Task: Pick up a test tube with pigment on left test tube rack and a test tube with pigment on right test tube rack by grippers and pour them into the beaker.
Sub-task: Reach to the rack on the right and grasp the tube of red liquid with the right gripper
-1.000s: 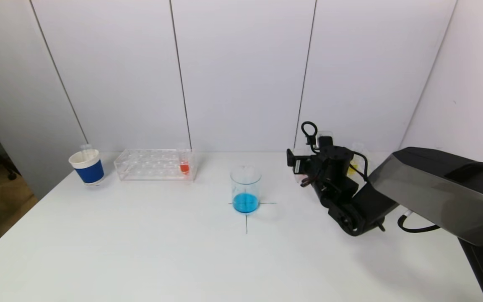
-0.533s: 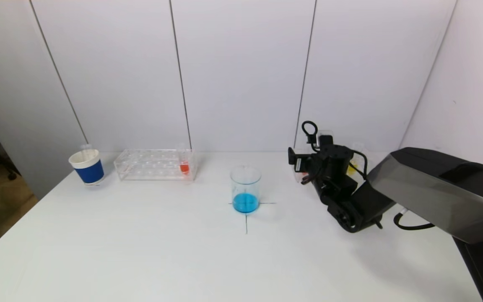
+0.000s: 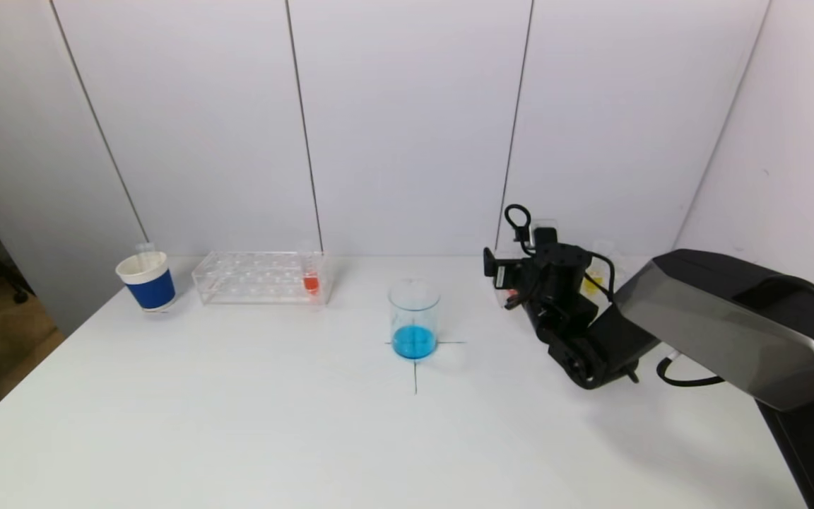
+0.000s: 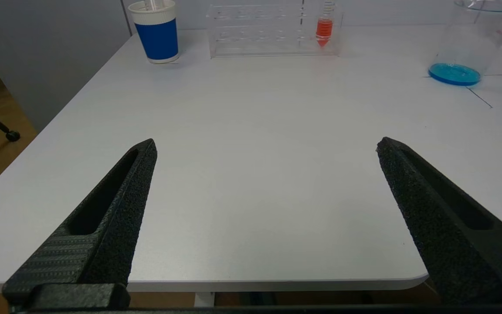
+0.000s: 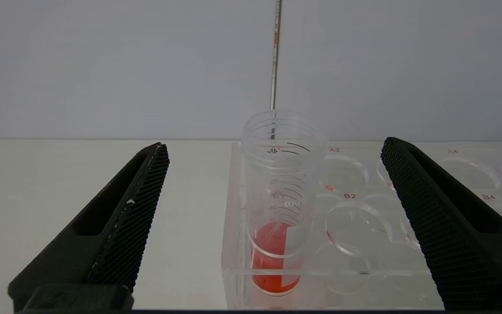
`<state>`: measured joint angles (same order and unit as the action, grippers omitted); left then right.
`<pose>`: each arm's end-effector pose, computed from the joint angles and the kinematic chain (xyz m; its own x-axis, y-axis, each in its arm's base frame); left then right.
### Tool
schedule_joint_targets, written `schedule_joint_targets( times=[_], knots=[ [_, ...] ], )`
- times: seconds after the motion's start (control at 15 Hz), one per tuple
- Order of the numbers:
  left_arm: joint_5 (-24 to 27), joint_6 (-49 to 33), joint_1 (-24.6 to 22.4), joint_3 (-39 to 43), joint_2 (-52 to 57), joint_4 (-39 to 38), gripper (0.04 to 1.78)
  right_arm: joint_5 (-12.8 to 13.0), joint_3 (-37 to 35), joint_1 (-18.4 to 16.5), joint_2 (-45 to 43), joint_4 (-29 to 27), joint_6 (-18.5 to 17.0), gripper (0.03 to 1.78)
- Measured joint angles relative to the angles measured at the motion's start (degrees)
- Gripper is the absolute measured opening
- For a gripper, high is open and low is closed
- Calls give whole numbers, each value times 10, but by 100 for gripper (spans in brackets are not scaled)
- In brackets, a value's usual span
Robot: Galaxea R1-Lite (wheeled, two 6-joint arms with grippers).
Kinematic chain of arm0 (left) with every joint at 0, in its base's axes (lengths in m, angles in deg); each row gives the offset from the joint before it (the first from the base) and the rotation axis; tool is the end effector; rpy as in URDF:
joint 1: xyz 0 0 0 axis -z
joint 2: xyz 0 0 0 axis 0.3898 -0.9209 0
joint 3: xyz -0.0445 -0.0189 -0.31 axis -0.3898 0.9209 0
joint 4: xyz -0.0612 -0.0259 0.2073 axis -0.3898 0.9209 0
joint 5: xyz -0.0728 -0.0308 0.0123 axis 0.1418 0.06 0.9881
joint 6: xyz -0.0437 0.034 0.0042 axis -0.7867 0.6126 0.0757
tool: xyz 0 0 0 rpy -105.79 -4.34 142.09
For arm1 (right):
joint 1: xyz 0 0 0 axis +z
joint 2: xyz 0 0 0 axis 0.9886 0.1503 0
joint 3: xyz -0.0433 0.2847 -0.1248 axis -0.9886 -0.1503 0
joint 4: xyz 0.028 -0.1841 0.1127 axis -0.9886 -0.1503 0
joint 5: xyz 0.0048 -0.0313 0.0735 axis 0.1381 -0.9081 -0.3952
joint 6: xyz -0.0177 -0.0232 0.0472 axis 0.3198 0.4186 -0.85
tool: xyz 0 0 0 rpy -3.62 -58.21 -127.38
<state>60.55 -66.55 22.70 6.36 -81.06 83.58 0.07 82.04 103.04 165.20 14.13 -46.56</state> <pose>0.0259 0.0001 0.0757 1.0000 0.0044 0.0025 -0.0044 1.0000 -0.0012 0.4834 0.1696 0.0174 0.9992 -0.0118 -0.0374 0.0123 0.9999 0.0119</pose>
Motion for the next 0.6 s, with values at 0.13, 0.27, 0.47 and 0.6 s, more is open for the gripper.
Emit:
schedule_joint_targets(
  times=[0.13, 0.27, 0.47, 0.6],
  knots=[
    [0, 0, 0, 0, 0, 0, 176, 0, 1, -1, 2, 0, 0, 177],
    [0, 0, 0, 0, 0, 0, 176, 0, 1, -1, 3, 0, 0, 177],
    [0, 0, 0, 0, 0, 0, 176, 0, 4, -1, 4, 0, 2, 177],
    [0, 0, 0, 0, 0, 0, 176, 0, 8, -1, 6, -1, 3, 177]
  ],
)
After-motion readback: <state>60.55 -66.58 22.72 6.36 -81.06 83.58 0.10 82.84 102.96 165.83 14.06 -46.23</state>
